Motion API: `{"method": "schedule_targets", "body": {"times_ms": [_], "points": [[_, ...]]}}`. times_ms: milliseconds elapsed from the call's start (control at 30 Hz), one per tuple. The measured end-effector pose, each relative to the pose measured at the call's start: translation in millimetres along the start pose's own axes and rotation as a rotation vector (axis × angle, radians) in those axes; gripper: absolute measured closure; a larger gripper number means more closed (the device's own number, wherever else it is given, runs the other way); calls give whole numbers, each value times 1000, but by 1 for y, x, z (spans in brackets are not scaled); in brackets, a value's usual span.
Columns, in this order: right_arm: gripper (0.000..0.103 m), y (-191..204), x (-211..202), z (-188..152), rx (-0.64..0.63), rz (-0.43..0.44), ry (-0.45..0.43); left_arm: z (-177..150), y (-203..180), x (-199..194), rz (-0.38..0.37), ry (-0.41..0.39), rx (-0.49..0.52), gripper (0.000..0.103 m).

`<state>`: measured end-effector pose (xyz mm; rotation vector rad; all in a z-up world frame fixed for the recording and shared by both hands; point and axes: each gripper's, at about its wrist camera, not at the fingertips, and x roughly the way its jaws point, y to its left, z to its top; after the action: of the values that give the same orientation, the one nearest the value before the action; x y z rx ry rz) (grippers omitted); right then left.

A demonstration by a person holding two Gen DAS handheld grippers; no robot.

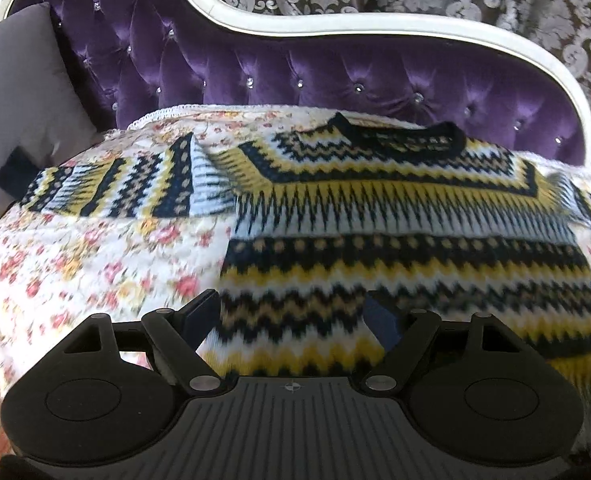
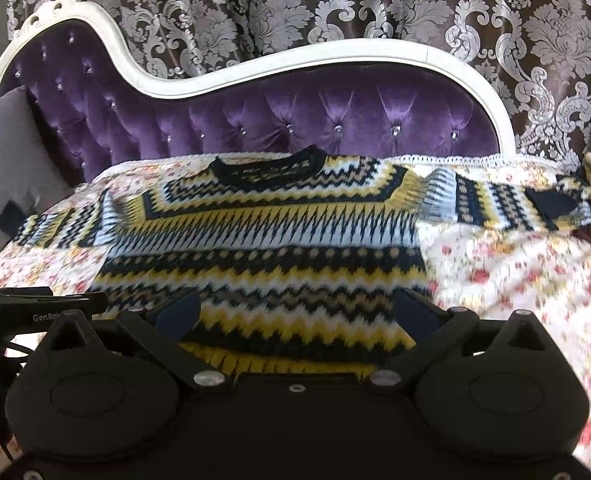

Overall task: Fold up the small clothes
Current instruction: 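Grasp the sleeve cuff nearest the right gripper and close it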

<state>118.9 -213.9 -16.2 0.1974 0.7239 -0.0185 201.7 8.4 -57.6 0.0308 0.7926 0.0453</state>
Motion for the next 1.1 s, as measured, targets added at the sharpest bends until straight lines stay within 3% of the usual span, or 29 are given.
{"method": "schedule_targets", "body": {"times_ms": [167, 333, 433, 533, 733, 867, 1100], "points": [[1, -13, 14, 16, 40, 4, -46, 13, -1, 29, -17, 2, 39, 25], [1, -29, 37, 24, 54, -12, 2, 18, -5, 62, -38, 46, 102, 25], [2, -43, 44, 29, 22, -90, -18, 15, -1, 81, -44, 69, 98, 23], [5, -63, 53, 33, -8, -174, -43, 14, 4, 86, -70, 27, 77, 22], [22, -109, 85, 38, -48, -344, -8, 16, -1, 86, -49, 39, 54, 21], [22, -136, 103, 47, -85, -448, -23, 14, 2, 86, -48, 41, 0, 18], [24, -189, 144, 62, -75, -543, 2, 15, 1, 87, -32, 47, -22, 17]]}}
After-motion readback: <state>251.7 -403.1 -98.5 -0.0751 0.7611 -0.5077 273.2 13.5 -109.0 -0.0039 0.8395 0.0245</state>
